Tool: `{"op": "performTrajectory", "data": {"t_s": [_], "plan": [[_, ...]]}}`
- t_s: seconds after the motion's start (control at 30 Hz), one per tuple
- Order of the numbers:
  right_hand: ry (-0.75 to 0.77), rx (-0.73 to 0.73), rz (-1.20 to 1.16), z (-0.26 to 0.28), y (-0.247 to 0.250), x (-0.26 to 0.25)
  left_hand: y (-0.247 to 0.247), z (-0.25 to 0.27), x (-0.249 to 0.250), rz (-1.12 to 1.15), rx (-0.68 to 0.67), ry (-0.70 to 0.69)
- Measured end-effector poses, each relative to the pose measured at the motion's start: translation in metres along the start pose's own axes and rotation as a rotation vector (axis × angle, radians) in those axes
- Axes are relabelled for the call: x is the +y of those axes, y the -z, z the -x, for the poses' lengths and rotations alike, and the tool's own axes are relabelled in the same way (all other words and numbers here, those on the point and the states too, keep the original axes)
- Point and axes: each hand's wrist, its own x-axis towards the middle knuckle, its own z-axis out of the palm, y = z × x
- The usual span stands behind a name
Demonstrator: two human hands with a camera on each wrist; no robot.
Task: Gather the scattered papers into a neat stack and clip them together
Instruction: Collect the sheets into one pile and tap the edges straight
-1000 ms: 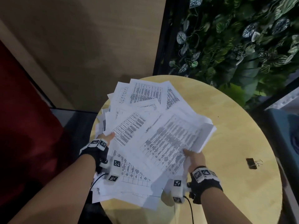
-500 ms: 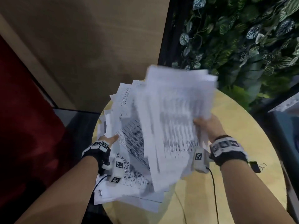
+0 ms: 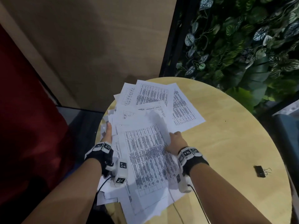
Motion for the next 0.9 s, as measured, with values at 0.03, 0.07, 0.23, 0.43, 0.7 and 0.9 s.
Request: {"op": "performTrajectory", "data": {"t_s": [0.03, 0.07, 0.23, 0.43, 0.7, 0.9], "plan": [[-0.026, -0.002, -0.069, 0.002, -0.003, 0.002, 0.001, -0.003, -0.001, 0.033, -0.023, 0.007], [-0.049, -0.005, -0.139, 0.005, -0.005, 0.004, 0.003, -0.005, -0.003, 0.061, -0.046, 0.001], [-0.265, 0.091, -0.397, 0.016, -0.015, 0.023, 0.007, 0.0, -0.002, 0.03, -0.026, -0.116], [-0.256, 0.103, -0.556, 0.032, -0.027, 0.025, 0.014, -0.006, -0.007, -0.241, -0.214, -0.088], [-0.125, 0.048, -0.521, 0.028, -0.029, 0.01, 0.015, 0.004, -0.002, -0.422, -0.312, -0.139], [-0.178, 0.092, -0.319, 0.03, -0.033, -0.003, 0.013, 0.006, -0.001, -0.507, -0.225, -0.316]]}}
